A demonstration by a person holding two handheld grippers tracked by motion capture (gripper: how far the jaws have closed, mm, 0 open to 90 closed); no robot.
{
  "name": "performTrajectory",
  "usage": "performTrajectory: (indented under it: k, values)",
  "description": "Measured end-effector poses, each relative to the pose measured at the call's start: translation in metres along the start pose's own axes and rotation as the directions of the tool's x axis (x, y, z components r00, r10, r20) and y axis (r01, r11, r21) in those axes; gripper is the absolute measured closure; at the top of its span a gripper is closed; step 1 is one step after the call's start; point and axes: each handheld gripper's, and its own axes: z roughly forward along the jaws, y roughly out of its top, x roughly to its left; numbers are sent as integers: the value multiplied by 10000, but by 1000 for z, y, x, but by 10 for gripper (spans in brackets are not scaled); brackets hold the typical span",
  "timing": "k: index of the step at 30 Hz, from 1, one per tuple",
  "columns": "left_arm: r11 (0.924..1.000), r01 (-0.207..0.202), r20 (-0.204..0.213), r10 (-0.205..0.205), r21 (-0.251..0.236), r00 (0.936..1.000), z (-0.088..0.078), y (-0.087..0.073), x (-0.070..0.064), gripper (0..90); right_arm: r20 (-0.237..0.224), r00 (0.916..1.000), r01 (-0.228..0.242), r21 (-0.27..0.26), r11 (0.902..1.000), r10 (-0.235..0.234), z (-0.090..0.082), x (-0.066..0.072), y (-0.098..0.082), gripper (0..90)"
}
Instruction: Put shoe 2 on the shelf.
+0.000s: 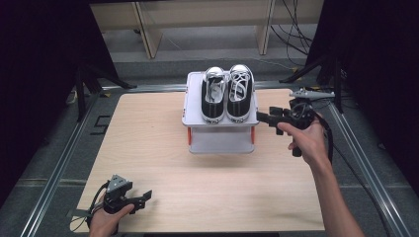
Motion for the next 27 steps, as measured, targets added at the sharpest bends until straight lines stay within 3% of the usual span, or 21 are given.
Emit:
performTrajectory:
  k: [2,8,9,11,15,16,17,26,27]
  values:
    - [10000,-6,-12,6,-28,10000,0,0,0,153,-146,9999,70,-194,9998,-73,-3,4,-12,342]
    - [9999,-10,-140,12,155,9999,-1,0,-1,153,-604,9976,327,-138,9994,-335,-6,14,-39,336]
    - [10000,25,-88,-25,43,10000,-1,0,-1,153,-748,9969,246,89,9997,-239,-6,16,-41,335]
    - [10000,-24,-120,25,56,9999,-2,1,0,153,-847,9959,310,-138,9994,-320,-9,18,-46,337]
    - [10000,-30,-31,31,59,10000,0,0,0,153,-1056,9940,287,104,9995,-274,-11,22,-57,335]
    - [10000,-37,5,37,-42,10000,-1,0,-1,153,-952,9943,489,44,9988,-483,-11,21,-58,329]
    - [10000,-98,-34,98,-1,9999,-1,0,-1,153,-846,9959,340,159,9993,-326,-11,23,-61,327]
    - [9999,-94,2,94,-51,10000,-2,1,-2,153,-647,9954,741,439,9963,-711,-4,22,-79,296]
    - [10000,-51,26,51,-64,10000,-2,1,-3,153,-858,9946,633,513,9967,-588,-3,22,-82,296]
